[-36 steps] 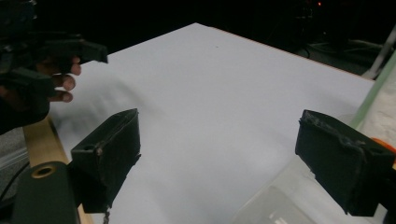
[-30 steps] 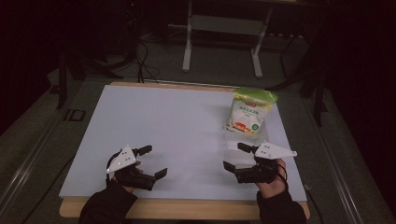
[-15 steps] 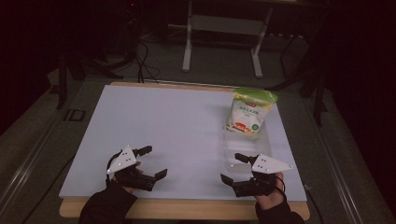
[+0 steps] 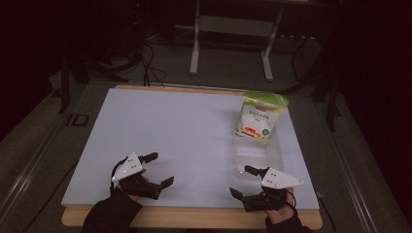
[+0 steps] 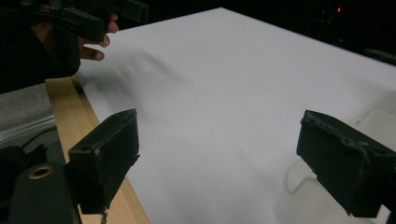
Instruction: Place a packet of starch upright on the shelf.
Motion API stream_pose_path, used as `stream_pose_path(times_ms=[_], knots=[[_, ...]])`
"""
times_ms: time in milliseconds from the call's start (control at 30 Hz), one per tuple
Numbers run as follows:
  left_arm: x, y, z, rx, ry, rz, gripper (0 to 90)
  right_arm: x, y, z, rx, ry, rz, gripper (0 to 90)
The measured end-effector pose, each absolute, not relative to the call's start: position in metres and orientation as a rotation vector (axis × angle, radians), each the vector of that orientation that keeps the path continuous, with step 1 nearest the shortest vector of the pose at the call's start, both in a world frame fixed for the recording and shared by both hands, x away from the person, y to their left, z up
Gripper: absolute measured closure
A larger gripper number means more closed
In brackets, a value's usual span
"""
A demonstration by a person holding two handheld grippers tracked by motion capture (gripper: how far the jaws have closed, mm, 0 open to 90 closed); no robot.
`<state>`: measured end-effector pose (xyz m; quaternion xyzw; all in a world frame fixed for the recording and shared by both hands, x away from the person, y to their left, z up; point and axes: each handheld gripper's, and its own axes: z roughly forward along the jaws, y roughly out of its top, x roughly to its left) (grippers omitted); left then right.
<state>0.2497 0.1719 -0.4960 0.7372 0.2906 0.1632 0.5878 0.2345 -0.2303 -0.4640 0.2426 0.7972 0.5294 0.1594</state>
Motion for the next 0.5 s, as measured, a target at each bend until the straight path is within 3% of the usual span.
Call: stream_pose_path(times_ms=[500], knots=[[0.2481, 0.1747, -0.5051, 1.72, 0.706, 0.4, 0.0, 0.2357, -0.2365, -0.4624, 0.668, 2.224, 1.544, 13.6]])
